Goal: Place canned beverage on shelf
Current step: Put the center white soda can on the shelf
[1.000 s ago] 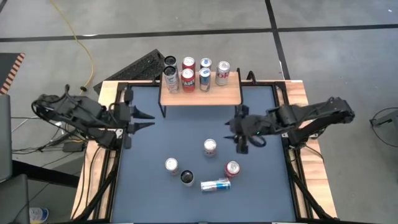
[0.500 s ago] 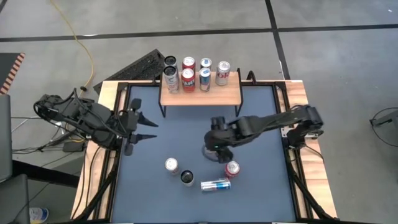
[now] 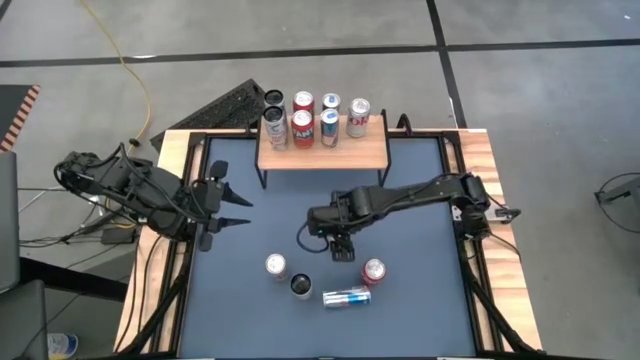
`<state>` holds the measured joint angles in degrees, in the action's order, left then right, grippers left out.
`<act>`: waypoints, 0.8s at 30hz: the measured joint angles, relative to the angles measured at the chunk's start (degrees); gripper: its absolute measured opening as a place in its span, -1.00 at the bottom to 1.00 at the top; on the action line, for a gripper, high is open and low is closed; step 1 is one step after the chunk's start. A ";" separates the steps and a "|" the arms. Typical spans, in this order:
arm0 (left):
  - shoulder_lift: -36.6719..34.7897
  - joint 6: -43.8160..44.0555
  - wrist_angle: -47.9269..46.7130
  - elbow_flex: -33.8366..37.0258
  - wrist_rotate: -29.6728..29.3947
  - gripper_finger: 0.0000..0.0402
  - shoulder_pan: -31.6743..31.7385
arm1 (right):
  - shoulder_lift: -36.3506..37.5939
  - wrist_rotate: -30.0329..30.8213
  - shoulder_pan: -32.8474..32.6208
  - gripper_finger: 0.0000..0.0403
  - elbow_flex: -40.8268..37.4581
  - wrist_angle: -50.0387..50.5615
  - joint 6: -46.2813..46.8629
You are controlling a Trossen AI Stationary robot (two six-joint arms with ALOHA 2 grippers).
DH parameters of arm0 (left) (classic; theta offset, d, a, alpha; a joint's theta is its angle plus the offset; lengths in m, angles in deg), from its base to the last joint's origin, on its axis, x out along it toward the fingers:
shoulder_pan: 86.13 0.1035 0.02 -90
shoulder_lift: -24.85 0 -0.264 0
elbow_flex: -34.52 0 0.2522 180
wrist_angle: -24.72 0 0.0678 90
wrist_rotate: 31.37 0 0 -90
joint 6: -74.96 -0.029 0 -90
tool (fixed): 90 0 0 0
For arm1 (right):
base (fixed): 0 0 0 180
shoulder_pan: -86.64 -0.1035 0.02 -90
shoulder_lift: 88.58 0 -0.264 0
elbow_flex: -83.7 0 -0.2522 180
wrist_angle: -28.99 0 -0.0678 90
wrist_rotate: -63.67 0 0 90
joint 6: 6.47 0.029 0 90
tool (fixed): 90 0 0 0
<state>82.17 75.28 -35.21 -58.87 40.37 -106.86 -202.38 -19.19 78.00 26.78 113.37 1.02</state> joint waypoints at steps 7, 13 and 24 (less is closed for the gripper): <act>0.00 0.61 0.01 0.01 -0.09 -0.22 0.00 | 0.05 -1.05 1.31 0.64 -3.50 -0.75 2.16; 0.00 0.13 0.03 0.01 -0.22 -0.22 0.00 | 0.00 -1.19 2.49 0.64 -7.27 -4.48 1.45; 0.00 -0.05 0.09 0.01 -0.39 -0.22 0.02 | 0.07 -4.03 3.93 0.59 -10.44 -7.32 -1.83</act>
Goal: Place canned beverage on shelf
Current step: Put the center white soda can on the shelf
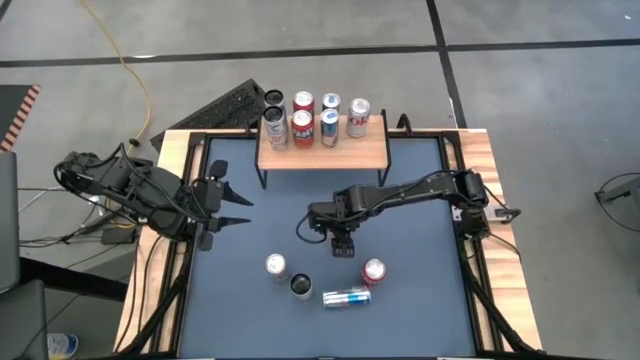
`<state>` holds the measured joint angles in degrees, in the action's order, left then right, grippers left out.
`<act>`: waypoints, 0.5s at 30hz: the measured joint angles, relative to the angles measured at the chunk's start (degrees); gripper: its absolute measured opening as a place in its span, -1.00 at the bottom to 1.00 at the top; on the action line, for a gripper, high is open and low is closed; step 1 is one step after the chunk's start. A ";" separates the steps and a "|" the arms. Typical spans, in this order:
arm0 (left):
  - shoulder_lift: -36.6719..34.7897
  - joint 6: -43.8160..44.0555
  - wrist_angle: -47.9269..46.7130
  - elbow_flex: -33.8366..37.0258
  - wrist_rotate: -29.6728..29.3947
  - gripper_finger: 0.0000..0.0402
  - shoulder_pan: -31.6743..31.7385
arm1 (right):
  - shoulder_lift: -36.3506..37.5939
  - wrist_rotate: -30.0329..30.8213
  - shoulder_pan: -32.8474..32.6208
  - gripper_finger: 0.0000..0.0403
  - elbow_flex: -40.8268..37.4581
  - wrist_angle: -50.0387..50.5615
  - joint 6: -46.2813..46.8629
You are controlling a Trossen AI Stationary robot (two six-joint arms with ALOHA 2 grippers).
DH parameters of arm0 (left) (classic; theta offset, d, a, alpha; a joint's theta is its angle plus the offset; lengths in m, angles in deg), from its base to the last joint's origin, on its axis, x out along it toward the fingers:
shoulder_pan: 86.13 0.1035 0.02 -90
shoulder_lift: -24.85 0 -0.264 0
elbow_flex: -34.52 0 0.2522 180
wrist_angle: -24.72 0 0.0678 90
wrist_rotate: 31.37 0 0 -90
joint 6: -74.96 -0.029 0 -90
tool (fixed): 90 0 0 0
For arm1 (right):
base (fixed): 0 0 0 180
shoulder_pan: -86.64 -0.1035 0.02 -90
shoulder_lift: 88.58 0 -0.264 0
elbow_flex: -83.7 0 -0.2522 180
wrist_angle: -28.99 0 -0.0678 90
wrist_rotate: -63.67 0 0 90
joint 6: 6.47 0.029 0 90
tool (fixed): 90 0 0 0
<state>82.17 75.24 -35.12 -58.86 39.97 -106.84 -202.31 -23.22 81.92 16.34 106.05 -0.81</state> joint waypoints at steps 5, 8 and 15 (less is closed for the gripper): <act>0.00 -0.02 0.01 0.00 -0.17 -0.22 0.00 | 0.00 0.03 0.05 0.43 -0.17 -1.04 -0.93; 0.00 -0.02 -0.01 0.00 -0.65 -0.22 0.00 | 0.00 0.05 0.05 0.33 -0.17 -1.16 -1.21; 0.00 0.11 -0.79 0.00 -0.81 -0.22 0.00 | 0.42 0.22 0.20 0.20 -0.19 -1.01 -2.44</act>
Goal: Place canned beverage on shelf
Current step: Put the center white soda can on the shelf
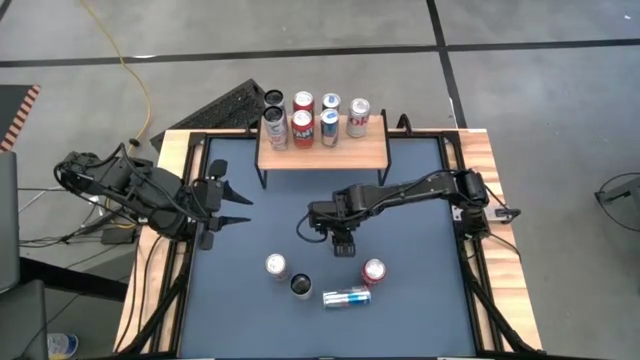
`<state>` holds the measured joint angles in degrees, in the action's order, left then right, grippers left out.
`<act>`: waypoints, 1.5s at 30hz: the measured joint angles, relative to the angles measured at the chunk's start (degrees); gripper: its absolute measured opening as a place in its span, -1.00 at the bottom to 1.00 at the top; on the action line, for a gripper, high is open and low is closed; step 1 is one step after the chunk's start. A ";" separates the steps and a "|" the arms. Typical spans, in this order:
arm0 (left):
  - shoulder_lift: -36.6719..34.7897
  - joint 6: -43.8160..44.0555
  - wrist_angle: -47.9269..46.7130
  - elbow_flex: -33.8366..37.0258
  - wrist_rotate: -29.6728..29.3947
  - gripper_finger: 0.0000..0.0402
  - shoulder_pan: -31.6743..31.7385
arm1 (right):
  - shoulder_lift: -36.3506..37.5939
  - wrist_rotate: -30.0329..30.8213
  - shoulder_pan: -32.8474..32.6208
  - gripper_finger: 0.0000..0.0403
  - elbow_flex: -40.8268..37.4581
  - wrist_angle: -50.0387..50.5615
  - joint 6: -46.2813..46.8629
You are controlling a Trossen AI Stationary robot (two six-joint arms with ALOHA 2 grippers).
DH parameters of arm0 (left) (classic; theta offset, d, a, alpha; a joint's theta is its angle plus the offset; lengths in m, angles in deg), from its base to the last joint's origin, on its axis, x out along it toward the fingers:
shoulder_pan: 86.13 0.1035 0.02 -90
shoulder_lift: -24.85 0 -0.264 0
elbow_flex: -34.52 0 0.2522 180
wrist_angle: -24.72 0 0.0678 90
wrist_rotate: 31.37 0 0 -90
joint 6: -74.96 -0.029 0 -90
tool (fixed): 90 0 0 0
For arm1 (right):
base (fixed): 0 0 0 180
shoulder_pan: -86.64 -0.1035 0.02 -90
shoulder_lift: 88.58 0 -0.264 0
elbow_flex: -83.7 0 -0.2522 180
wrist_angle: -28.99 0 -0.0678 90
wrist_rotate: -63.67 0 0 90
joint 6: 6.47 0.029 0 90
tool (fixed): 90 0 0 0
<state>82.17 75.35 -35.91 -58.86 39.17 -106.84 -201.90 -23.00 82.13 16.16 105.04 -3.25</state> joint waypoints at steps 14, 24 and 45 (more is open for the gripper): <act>-0.02 -0.52 -0.03 -0.01 -0.04 -0.22 0.01 | 10.97 1.53 3.86 0.18 0.50 5.47 -1.35; -0.02 -0.75 -0.05 0.00 -0.85 -0.22 0.02 | 20.61 4.53 15.96 0.18 1.26 8.79 -4.73; -0.02 -1.23 -0.14 0.00 -1.95 -0.22 0.02 | 5.20 4.29 30.38 0.19 29.52 26.88 -15.73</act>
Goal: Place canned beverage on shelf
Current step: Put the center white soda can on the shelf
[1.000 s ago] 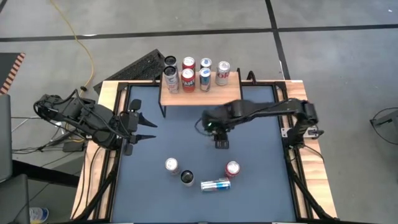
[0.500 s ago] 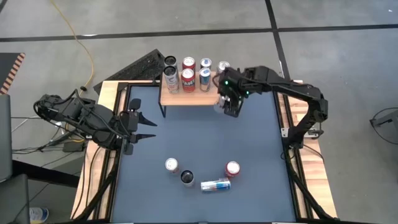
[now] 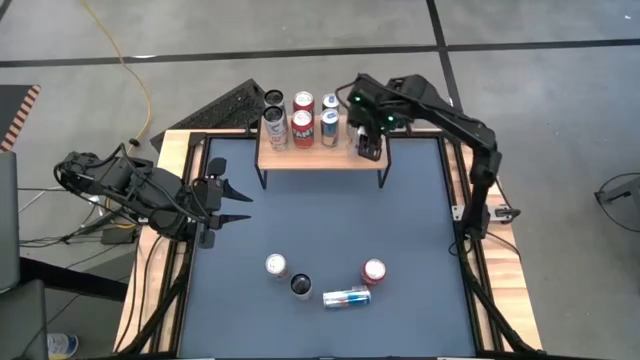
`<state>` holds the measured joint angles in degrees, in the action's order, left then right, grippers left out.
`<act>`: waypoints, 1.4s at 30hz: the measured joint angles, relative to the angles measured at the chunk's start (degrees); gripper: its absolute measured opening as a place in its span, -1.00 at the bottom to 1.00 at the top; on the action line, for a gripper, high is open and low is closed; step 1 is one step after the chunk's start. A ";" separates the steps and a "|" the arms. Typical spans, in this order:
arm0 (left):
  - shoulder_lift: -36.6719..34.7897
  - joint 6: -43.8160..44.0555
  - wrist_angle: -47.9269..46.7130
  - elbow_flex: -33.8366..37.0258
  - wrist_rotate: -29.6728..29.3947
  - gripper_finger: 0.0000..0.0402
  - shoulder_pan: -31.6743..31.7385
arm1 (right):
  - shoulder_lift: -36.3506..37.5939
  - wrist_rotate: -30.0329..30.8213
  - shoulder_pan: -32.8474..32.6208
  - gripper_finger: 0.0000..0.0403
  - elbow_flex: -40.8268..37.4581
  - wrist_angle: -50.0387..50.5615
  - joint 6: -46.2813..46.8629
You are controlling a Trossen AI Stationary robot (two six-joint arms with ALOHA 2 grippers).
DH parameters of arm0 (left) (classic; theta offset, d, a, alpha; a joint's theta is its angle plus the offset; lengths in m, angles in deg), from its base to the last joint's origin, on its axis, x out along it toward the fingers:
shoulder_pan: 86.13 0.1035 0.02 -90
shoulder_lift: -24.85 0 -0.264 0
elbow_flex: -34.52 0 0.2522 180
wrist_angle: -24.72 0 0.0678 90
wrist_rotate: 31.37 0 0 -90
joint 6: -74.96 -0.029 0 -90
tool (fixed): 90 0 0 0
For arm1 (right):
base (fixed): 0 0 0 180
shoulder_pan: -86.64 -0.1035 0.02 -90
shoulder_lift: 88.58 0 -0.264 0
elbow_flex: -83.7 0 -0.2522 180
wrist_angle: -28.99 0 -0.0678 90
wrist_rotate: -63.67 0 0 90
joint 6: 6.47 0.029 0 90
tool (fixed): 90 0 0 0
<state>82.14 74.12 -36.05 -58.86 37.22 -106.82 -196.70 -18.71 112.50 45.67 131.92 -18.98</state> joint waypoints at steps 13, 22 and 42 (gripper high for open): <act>0.00 -0.01 0.10 0.00 -0.29 -0.22 0.00 | -1.03 -1.77 2.25 0.19 0.54 -0.31 -3.19; 0.00 -0.44 0.14 0.00 -1.90 -0.22 0.00 | -0.97 -3.67 3.18 0.19 0.54 -1.53 -5.60; 0.02 -0.26 0.20 0.00 -1.92 -0.22 0.00 | -1.97 -6.19 4.25 0.32 0.51 -2.41 -5.38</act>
<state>82.17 73.86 -35.85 -58.86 35.30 -106.82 -198.66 -24.89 116.75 46.19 129.51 -24.36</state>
